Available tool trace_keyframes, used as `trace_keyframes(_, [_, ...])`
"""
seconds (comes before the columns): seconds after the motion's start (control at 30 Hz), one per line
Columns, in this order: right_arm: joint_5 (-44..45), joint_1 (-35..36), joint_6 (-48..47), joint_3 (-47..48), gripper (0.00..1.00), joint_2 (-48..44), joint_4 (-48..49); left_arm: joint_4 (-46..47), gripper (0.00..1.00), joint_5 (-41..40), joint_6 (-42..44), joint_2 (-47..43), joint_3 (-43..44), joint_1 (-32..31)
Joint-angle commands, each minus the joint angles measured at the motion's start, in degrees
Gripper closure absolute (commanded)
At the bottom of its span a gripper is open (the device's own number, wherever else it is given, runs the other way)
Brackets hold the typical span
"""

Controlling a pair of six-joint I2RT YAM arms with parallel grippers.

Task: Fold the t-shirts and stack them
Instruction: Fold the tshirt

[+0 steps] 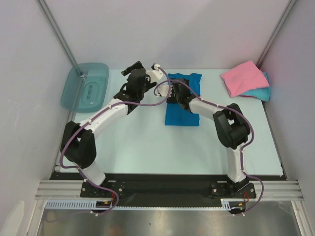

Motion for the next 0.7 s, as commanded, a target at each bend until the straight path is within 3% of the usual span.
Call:
trace_keyframes(0.0, [-7.2, 0.6, 6.7, 2.5, 0.09, -9.3, -18.6, 0.0, 0.00, -0.6, -0.7, -0.6, 1.8, -0.4])
trace_keyframes(0.1, [-12.2, 3.0, 8.3, -2.2, 0.13, -15.6, -27.7, 0.6, 0.00, -0.7, 0.0, -1.4, 0.8, -0.4])
trace_keyframes(0.2, [-12.1, 6.2, 9.3, -11.0, 0.13, -21.2, -29.4, 1.4, 0.00, -1.2, 0.8, -1.9, -0.6, -0.4])
trace_keyframes(0.33, [-14.3, 9.2, 11.8, -15.9, 0.12, -24.9, -33.4, 2.1, 0.00, -1.2, 1.0, -2.3, -1.5, -0.4])
trace_keyframes(0.67, [-14.4, 11.5, 13.1, -25.0, 0.12, -22.8, -26.5, -0.4, 0.00, -2.7, -2.7, -3.5, -0.5, -0.5])
